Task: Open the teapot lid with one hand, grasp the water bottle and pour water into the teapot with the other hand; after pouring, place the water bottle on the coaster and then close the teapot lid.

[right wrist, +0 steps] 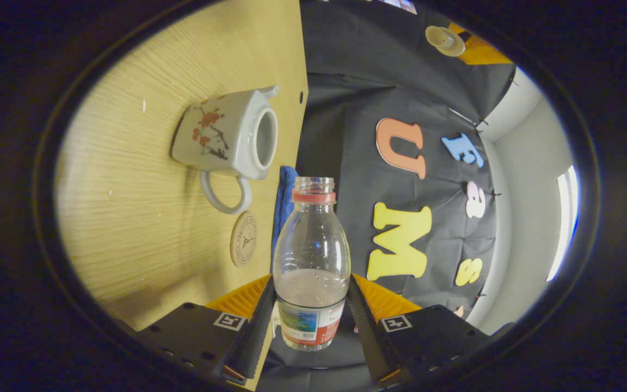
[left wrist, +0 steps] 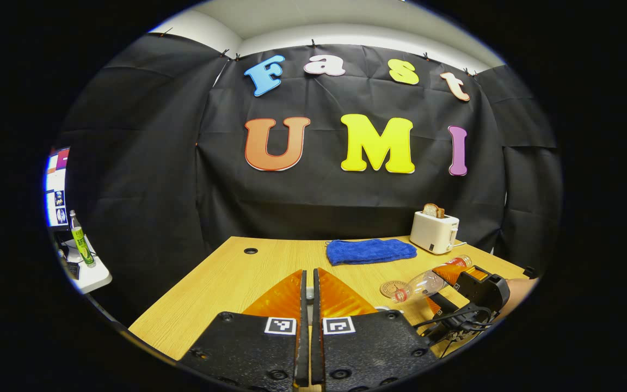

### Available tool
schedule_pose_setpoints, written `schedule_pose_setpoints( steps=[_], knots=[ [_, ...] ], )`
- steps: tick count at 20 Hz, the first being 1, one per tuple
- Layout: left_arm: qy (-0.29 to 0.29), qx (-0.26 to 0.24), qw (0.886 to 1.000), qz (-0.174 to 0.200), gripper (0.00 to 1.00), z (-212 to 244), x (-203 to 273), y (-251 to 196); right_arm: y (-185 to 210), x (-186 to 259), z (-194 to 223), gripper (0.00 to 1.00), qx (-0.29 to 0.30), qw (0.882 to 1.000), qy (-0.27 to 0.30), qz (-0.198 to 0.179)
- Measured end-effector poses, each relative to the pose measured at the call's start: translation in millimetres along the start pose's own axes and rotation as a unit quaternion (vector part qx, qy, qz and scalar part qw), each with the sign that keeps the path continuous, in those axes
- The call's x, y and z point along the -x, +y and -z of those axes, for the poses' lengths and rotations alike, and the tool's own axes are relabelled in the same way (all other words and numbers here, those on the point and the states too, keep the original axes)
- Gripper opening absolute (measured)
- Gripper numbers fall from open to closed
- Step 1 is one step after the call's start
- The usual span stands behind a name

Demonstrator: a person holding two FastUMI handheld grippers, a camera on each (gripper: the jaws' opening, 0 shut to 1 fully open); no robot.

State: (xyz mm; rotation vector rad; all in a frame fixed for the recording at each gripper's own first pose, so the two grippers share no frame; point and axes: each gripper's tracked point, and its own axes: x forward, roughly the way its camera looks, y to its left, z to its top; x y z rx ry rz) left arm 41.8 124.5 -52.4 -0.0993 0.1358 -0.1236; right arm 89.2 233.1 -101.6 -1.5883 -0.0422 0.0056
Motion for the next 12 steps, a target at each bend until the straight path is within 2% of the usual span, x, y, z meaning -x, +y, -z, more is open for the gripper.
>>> schedule_pose_setpoints(
  steps=[12],
  knots=[
    [0.012,-0.01,1.0,-0.002,0.04,6,-1,1,-14,9,-13,0.75,0.078,0.995,-0.03,0.044]
  ],
)
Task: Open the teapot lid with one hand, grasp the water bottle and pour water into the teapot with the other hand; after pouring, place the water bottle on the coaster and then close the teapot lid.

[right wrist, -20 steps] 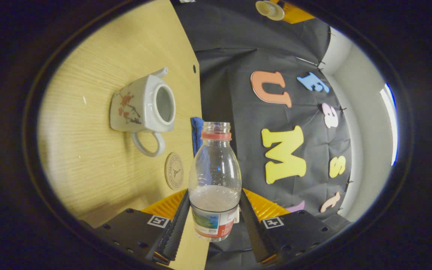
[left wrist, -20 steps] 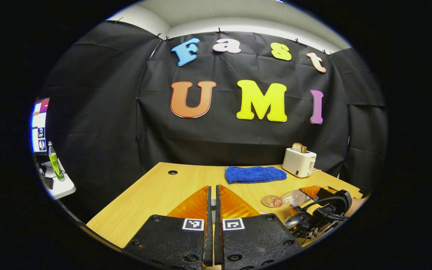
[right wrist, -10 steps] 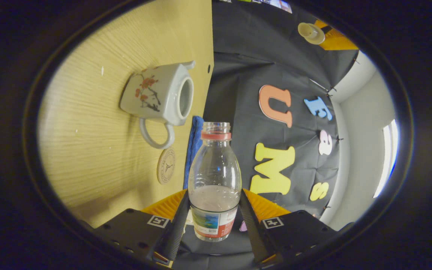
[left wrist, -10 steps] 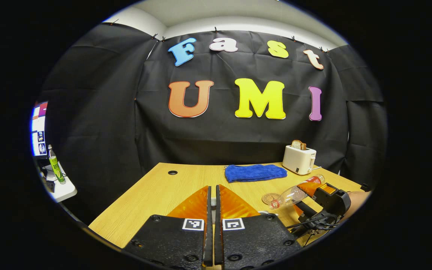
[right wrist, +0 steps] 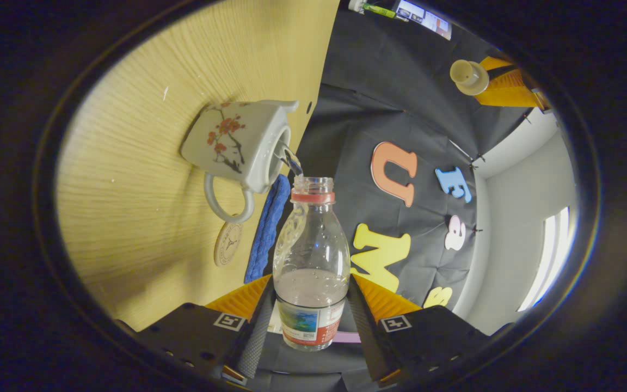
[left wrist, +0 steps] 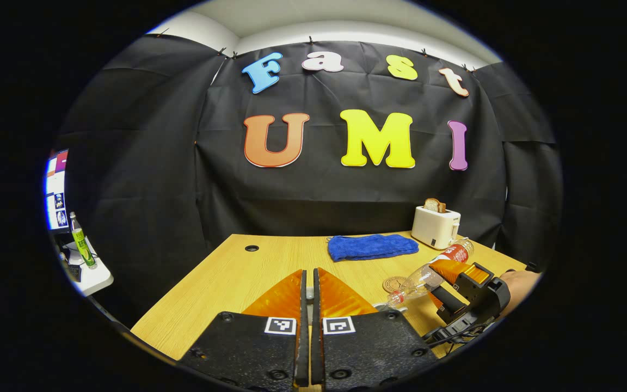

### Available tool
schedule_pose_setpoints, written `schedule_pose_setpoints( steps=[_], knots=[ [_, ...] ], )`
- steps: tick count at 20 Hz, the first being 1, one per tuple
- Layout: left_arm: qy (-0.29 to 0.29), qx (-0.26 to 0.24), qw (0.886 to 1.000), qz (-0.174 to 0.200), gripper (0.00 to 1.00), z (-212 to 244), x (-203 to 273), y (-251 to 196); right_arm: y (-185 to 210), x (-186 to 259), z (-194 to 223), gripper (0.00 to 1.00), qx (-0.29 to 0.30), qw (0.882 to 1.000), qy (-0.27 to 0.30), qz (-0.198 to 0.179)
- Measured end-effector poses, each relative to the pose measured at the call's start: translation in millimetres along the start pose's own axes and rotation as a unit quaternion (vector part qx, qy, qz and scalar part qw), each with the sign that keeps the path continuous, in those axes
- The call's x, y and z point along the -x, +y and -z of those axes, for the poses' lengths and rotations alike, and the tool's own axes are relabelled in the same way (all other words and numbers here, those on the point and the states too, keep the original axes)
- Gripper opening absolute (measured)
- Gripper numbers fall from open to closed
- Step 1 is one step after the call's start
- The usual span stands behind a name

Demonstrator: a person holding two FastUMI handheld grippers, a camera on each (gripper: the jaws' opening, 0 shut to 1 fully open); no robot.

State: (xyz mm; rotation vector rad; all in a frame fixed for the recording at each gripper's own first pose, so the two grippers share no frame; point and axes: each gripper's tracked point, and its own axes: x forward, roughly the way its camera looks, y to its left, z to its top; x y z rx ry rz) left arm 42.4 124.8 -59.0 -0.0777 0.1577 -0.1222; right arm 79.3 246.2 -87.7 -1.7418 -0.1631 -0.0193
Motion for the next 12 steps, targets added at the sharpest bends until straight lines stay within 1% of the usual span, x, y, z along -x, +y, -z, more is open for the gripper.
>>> schedule_pose_setpoints(
  steps=[5,11,12],
  knots=[
    [0.006,-0.003,1.0,-0.007,0.04,3,-2,3,-8,1,-4,0.74,0.032,0.999,-0.01,0.02],
    [0.011,-0.007,1.0,-0.008,0.04,6,-2,2,-12,1,-1,0.75,0.07,0.997,-0.014,0.031],
    [0.012,-0.009,1.0,-0.008,0.04,6,-1,2,-16,0,-3,0.76,0.077,0.996,-0.015,0.032]
  ],
)
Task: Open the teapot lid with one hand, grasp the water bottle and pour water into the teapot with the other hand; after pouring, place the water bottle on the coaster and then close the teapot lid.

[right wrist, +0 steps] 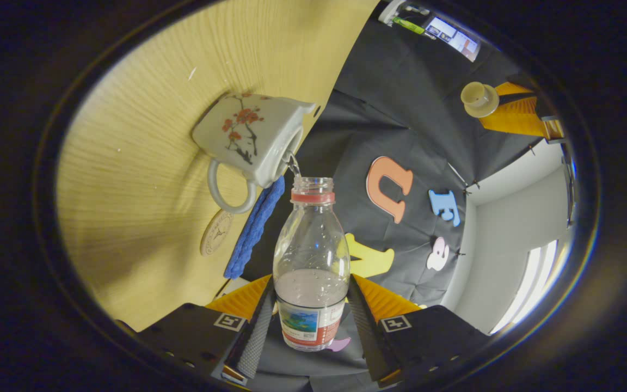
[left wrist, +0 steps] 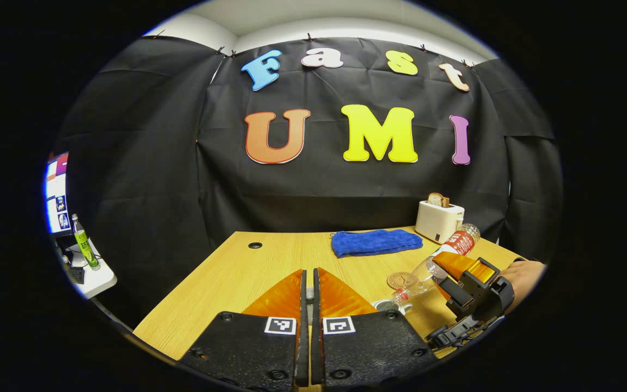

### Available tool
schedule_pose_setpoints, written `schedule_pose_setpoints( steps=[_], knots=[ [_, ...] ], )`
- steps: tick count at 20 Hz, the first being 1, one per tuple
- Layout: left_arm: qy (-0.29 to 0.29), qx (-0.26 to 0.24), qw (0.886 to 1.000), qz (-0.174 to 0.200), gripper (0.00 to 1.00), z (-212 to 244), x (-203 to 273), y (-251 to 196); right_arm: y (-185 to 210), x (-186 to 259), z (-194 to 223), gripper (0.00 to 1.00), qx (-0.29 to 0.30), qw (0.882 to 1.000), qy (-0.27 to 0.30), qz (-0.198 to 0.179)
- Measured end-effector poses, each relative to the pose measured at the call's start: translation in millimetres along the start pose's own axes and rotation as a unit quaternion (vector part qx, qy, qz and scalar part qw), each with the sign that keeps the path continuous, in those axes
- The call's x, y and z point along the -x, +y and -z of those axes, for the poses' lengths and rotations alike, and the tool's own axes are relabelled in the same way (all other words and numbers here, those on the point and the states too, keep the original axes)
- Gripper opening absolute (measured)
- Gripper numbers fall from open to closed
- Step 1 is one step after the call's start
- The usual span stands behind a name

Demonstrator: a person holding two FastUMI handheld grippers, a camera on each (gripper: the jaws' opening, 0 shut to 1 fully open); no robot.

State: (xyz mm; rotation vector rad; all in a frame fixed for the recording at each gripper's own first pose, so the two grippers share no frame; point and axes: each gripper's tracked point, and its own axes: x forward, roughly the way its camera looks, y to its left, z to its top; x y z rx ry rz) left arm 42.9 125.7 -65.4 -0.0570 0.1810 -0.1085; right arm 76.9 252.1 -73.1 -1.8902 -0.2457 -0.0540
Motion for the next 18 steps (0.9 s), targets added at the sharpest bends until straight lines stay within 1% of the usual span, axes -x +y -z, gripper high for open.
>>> schedule_pose_setpoints(
  steps=[2,6,10,15,16,17,18],
  knots=[
    [0.003,-0.007,1.0,-0.006,0.04,2,-2,1,-4,1,-1,0.75,0.014,1.0,-0.002,0.006],
    [0.006,-0.012,1.0,-0.003,0.04,3,-1,-3,-13,-2,1,0.75,0.04,0.999,-0.007,0.031],
    [0.007,-0.011,1.0,-0.002,0.04,4,-1,-2,-16,-3,1,0.76,0.049,0.998,-0.006,0.048],
    [0.012,-0.009,1.0,-0.005,0.04,6,-3,2,-36,-1,10,0.76,0.068,0.995,-0.007,0.074],
    [0.012,-0.008,1.0,-0.006,0.04,5,-3,1,-38,0,10,0.75,0.073,0.994,-0.007,0.077],
    [0.012,-0.009,1.0,-0.006,0.04,6,-2,2,-41,-2,9,0.76,0.082,0.993,-0.007,0.085],
    [0.012,-0.009,1.0,-0.006,0.04,5,-1,2,-46,-1,7,0.75,0.094,0.991,-0.009,0.094]
  ],
)
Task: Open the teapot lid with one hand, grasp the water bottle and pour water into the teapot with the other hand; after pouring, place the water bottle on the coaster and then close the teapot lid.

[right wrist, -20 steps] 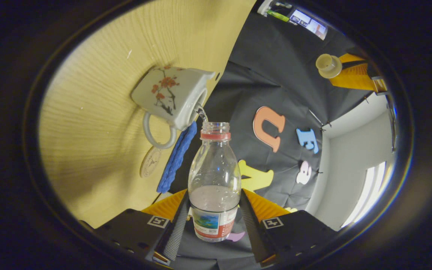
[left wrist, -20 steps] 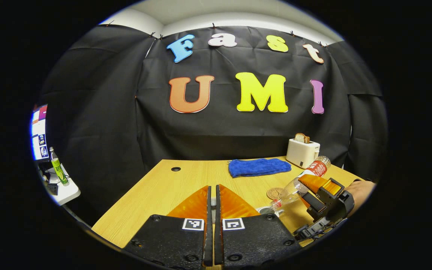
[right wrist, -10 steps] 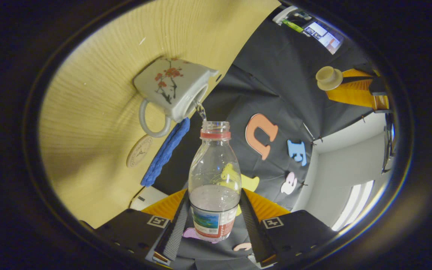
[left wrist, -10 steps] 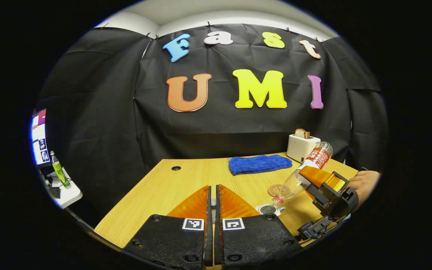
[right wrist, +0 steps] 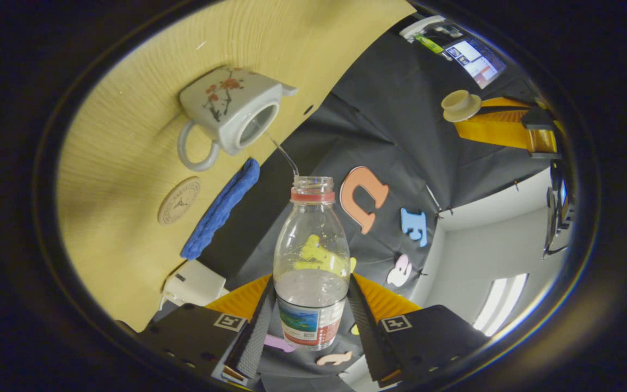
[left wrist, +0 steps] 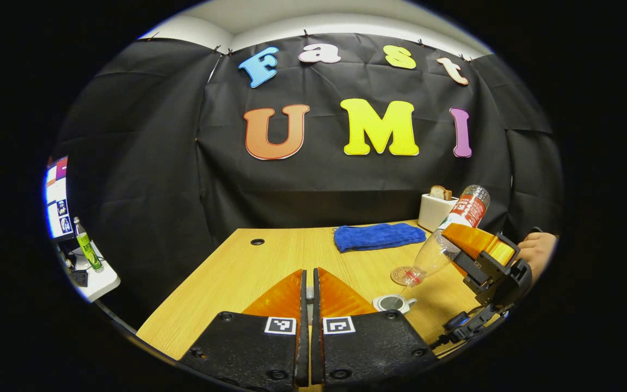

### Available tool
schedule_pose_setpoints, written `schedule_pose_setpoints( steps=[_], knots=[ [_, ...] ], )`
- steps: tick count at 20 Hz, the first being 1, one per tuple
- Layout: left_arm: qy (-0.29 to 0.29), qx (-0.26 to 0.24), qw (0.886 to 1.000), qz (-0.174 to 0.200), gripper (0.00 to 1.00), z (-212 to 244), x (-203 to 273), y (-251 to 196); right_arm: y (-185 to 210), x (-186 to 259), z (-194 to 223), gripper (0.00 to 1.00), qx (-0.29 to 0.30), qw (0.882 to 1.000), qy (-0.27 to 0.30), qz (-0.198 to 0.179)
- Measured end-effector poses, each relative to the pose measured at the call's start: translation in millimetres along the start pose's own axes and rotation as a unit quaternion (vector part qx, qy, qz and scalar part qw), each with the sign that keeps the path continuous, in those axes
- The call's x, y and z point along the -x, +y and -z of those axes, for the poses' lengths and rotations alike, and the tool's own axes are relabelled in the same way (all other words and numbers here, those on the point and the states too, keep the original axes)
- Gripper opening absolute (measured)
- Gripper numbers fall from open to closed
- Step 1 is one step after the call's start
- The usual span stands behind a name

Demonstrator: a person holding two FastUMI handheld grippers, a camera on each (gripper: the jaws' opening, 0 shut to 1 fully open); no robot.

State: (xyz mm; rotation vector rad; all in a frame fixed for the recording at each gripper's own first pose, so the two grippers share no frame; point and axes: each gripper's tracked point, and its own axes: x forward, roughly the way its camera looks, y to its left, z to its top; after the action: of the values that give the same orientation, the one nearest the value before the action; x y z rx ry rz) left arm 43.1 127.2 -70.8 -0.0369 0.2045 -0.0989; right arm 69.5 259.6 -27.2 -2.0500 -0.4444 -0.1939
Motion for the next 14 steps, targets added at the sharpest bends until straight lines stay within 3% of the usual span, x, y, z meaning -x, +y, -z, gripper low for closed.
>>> schedule_pose_setpoints(
  steps=[11,14],
  knots=[
    [0.009,-0.01,1.0,-0.011,0.04,6,-2,7,-20,-6,-11,0.75,0.025,0.999,-0.023,0.038],
    [0.016,-0.008,1.0,-0.016,0.04,10,-6,11,-16,-7,-5,0.76,-0.008,0.999,-0.016,0.035]
  ],
)
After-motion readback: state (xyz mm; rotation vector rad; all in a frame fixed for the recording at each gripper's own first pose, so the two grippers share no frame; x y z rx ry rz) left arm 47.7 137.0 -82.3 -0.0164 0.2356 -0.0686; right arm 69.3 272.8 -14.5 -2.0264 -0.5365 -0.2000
